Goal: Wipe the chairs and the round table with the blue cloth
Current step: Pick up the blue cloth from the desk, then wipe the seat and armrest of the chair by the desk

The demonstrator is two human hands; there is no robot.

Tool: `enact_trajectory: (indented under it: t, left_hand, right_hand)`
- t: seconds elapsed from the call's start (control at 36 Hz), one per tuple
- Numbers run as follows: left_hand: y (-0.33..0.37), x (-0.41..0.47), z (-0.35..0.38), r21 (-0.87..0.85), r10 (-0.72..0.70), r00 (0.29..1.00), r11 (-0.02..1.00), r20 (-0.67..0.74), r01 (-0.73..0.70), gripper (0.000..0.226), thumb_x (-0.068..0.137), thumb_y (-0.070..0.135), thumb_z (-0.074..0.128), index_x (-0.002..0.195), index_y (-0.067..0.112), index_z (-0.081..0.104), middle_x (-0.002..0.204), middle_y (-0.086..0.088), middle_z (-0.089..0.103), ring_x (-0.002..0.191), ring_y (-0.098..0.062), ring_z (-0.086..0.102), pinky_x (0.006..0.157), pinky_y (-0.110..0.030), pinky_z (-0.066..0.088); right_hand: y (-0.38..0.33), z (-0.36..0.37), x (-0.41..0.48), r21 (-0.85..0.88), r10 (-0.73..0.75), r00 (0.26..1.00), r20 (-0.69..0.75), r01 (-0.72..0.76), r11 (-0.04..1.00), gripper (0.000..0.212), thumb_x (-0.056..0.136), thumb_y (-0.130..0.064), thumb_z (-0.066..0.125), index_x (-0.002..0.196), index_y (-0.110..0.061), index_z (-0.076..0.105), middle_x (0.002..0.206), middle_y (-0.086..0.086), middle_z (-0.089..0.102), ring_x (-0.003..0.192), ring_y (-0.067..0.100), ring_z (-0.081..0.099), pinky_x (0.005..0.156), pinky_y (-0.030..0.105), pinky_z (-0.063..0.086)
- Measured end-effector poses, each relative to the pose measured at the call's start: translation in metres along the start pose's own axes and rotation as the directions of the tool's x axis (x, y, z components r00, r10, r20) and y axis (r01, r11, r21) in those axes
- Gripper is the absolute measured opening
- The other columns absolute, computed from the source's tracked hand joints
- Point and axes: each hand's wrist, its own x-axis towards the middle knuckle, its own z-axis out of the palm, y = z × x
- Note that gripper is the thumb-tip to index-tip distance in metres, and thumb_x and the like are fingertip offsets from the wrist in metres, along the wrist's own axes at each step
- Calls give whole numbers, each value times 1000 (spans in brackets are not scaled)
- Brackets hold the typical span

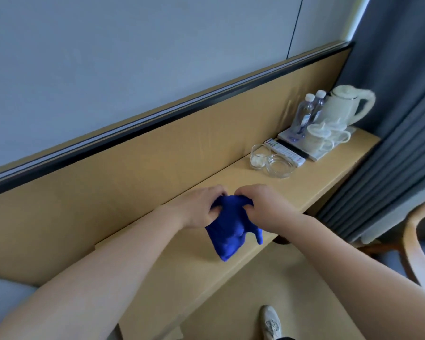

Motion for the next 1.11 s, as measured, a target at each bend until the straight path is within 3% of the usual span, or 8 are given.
enact_trajectory:
  t: [0.06, 0.25, 0.36, 0.47, 0.53, 0.78, 0.89, 1.11]
  left_hand:
    - [15, 7, 4, 24, 47, 999, 999, 25, -47, 33, 81, 25, 48, 112, 37, 44, 98, 18, 58, 88, -9, 54, 73, -28, 46]
    - [74, 28, 25, 90, 178, 983, 979, 44, -181, 10, 81, 20, 50, 78, 28, 47, 80, 12, 52, 75, -10, 51, 65, -32, 44]
    - [111, 37, 39, 82, 211, 977, 974, 18, -212, 7, 84, 21, 44, 82, 24, 50, 82, 10, 51, 74, -11, 52, 64, -33, 46]
    - [153, 47, 57, 63, 230, 972, 970, 55, -234, 11, 86, 21, 42, 87, 28, 50, 81, 9, 57, 74, -13, 54, 63, -32, 45]
    - [177, 53, 69, 133, 260, 962, 954, 84, -269, 11, 88, 22, 42, 92, 29, 49, 82, 8, 59, 74, -15, 55, 62, -33, 46]
    - [305, 71, 150, 246, 397, 910, 876, 120, -415, 8, 87, 26, 45, 94, 30, 46, 80, 8, 57, 71, -14, 53, 65, -33, 44]
    - [360, 72, 190, 189, 452, 878, 859, 157, -476, 7, 85, 24, 47, 89, 30, 46, 79, 7, 58, 70, -13, 54, 62, -31, 43]
    - [442, 83, 260, 123, 516, 808, 816, 285, -564, 2, 91, 27, 49, 90, 27, 51, 76, 9, 59, 69, -10, 57, 59, -23, 43]
  right_hand:
    - [8, -11, -16, -4, 18, 999, -41, -19, 1000, 39, 82, -3, 44, 109, -24, 63, 98, 0, 61, 90, 21, 56, 78, 37, 51]
    - [42, -38, -79, -46, 127, 984, -126, -134, 990, 37, 87, -5, 42, 115, -23, 60, 104, 1, 63, 93, 22, 55, 82, 38, 51]
    - [71, -48, -114, -36, 206, 963, -171, -215, 976, 40, 92, -9, 42, 126, -24, 54, 113, -2, 59, 101, 23, 56, 86, 38, 50]
    - [103, -48, -153, -4, 270, 938, -219, -278, 961, 17, 91, -14, 44, 98, -20, 58, 93, -1, 60, 87, 22, 58, 79, 42, 52]
    - [120, -48, -175, 14, 297, 924, -241, -303, 953, 15, 92, -16, 44, 96, -20, 58, 90, -1, 60, 84, 21, 58, 78, 43, 53]
    - [220, -42, -312, 252, 438, 805, -401, -363, 897, 22, 93, -24, 56, 113, -31, 54, 97, -6, 62, 88, 14, 60, 78, 36, 56]
    - [263, -38, -379, 448, 539, 754, -376, -360, 818, 45, 83, -28, 70, 123, -30, 52, 100, -11, 66, 93, 11, 62, 84, 32, 54]
    - [322, -29, -469, 449, 612, 692, -382, -440, 778, 15, 84, -17, 65, 95, -27, 63, 84, -9, 65, 81, 11, 62, 76, 36, 56]
